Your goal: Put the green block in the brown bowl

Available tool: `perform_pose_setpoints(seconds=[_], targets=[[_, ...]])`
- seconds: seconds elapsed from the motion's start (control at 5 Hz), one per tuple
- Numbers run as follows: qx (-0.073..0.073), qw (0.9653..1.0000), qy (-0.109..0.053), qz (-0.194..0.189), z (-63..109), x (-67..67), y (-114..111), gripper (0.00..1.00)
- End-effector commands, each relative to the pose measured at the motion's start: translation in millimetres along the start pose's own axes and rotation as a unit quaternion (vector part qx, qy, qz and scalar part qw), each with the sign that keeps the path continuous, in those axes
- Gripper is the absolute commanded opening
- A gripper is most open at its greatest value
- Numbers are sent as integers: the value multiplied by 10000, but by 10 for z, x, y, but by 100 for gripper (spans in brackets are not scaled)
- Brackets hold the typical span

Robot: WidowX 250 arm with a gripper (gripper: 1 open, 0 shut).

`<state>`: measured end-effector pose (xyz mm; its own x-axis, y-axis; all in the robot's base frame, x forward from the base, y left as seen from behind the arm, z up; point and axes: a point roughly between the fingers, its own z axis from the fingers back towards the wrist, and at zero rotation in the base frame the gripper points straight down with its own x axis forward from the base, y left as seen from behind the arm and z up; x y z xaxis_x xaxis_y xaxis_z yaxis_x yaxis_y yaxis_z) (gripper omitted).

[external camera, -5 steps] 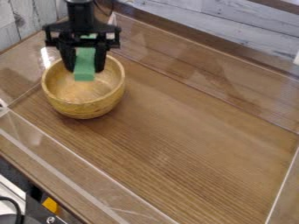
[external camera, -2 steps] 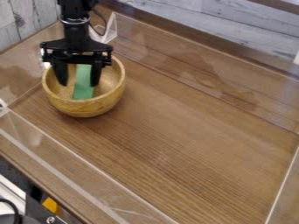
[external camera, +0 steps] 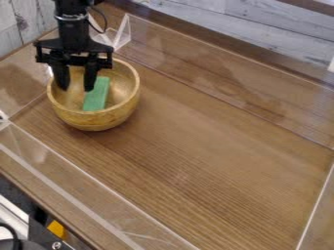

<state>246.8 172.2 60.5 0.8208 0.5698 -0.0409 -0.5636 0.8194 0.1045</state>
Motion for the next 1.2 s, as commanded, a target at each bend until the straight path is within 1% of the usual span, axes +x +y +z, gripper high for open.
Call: perform_pose_setpoints(seconds=[0.0,0.4,1.0], targets=[[-42,9994,-314,-167,298,65,95,100],[-114,9996,-217,155,161,32,18,100],[-202,9981,-77,583,186,-80,102,100]])
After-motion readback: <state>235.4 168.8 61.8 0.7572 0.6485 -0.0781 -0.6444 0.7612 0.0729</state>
